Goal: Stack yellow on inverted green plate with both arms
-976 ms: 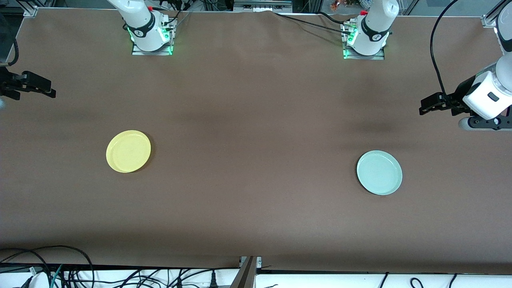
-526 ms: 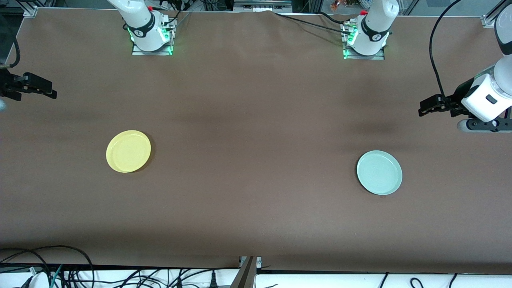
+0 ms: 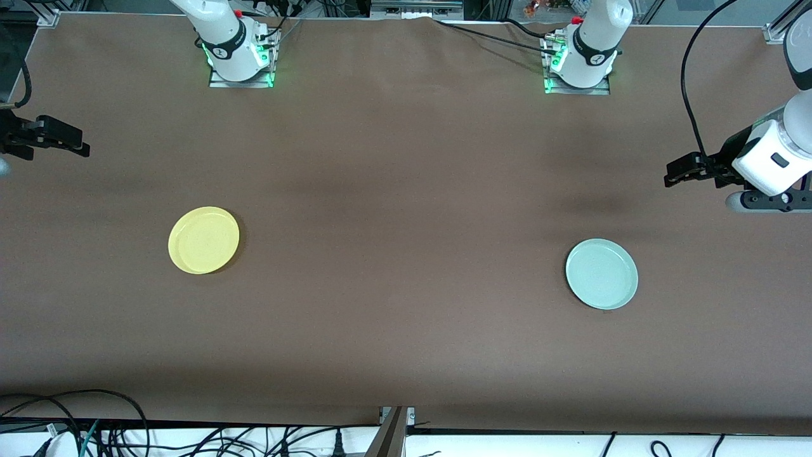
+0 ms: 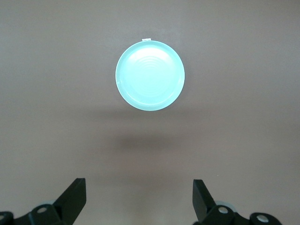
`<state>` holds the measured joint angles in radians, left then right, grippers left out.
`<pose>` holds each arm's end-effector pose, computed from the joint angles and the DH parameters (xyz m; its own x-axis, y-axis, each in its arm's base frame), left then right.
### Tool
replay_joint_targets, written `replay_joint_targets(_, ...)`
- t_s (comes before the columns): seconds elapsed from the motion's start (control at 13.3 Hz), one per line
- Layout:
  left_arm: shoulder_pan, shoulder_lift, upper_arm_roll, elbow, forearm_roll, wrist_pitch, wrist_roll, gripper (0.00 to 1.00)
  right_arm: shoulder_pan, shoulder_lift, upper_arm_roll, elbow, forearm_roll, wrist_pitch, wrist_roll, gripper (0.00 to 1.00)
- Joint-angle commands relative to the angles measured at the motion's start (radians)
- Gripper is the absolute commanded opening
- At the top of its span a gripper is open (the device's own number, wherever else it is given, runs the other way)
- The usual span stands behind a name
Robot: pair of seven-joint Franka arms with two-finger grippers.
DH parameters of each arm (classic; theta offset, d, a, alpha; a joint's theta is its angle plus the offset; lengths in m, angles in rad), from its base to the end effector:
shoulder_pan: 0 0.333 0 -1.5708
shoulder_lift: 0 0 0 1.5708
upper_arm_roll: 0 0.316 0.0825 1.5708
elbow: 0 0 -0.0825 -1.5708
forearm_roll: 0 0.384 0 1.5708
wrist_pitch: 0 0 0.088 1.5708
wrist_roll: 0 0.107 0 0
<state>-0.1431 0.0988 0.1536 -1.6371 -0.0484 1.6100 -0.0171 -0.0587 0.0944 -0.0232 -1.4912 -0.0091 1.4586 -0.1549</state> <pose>0.5793 -0.0025 0.5411 0.9917 0.0305 -0.1250 0.0346 -0.9989 0.0305 0.5689 -0.0471 0.5994 0.9893 0.0724 -0.1269 0.0719 -0.9974 -0.0084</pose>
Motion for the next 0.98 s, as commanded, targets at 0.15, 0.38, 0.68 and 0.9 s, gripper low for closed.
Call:
replay_joint_targets(0.15, 0.000, 0.018, 0.000, 0.008, 0.009, 0.005, 0.003, 1.00, -0.007, 0.030, 0.005, 0.008, -0.025, -0.003, -0.002, 1.00)
replay_joint_targets(0.38, 0.000, 0.022, 0.001, 0.020, 0.009, 0.005, 0.003, 1.00, -0.007, 0.047, 0.005, 0.002, -0.031, -0.009, 0.007, 1.00)
replay_joint_targets(0.68, 0.000, 0.022, 0.000, 0.020, 0.009, 0.004, 0.003, 1.00, -0.050, 0.115, 0.003, 0.006, -0.031, -0.001, -0.003, 1.00)
replay_joint_targets(0.9, 0.000, 0.022, 0.000, 0.019, 0.007, 0.004, 0.003, 1.00, -0.088, 0.201, 0.003, 0.002, -0.029, 0.064, -0.005, 1.00)
